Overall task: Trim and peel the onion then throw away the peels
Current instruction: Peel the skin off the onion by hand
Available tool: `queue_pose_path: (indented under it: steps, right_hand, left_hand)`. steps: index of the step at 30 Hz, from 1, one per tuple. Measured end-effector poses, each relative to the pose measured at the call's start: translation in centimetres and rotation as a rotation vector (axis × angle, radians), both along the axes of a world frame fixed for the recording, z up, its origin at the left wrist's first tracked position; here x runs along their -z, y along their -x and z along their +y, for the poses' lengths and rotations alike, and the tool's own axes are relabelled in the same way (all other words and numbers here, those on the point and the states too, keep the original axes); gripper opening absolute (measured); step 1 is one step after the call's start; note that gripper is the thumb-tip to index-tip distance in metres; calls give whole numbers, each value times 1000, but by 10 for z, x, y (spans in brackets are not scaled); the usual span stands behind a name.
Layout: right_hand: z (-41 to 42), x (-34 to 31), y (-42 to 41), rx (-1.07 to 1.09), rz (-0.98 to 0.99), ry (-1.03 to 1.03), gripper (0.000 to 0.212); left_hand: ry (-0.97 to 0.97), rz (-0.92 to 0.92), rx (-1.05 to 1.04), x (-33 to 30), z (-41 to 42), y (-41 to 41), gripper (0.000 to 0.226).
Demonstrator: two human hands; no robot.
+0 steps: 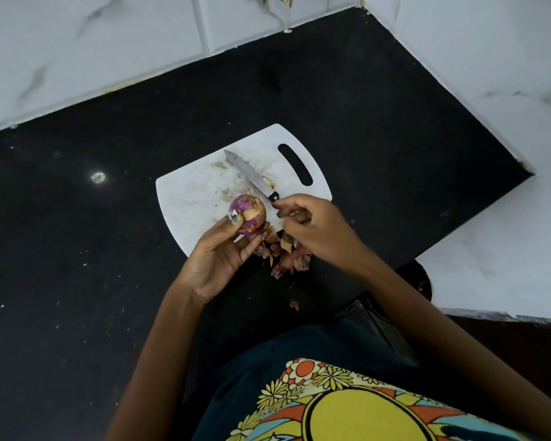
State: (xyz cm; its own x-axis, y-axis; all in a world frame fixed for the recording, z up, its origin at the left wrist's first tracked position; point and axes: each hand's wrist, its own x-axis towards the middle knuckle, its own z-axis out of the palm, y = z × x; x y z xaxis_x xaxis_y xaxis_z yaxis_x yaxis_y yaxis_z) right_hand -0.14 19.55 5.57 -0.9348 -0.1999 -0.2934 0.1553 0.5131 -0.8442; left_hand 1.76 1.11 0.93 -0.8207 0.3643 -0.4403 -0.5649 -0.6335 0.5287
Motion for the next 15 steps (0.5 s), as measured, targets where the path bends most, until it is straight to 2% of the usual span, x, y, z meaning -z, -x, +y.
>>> queue_pose_path:
  steps: [2, 5, 10, 15]
  right_hand:
    - [-6, -7, -2, -4, -5, 78, 35]
    - [-13, -9, -3, 6, 51, 81, 47]
    - [-17, -7, -5, 74, 128, 42, 40]
    - [-15, -11, -1, 26, 152, 31, 35]
  left_hand:
    - [32, 12, 2, 0, 1, 0, 72]
    - [88, 19, -9, -2, 5, 1, 79]
    - [176, 18, -42, -4, 9, 3, 86]
    - [165, 0, -50, -3, 11, 1, 90]
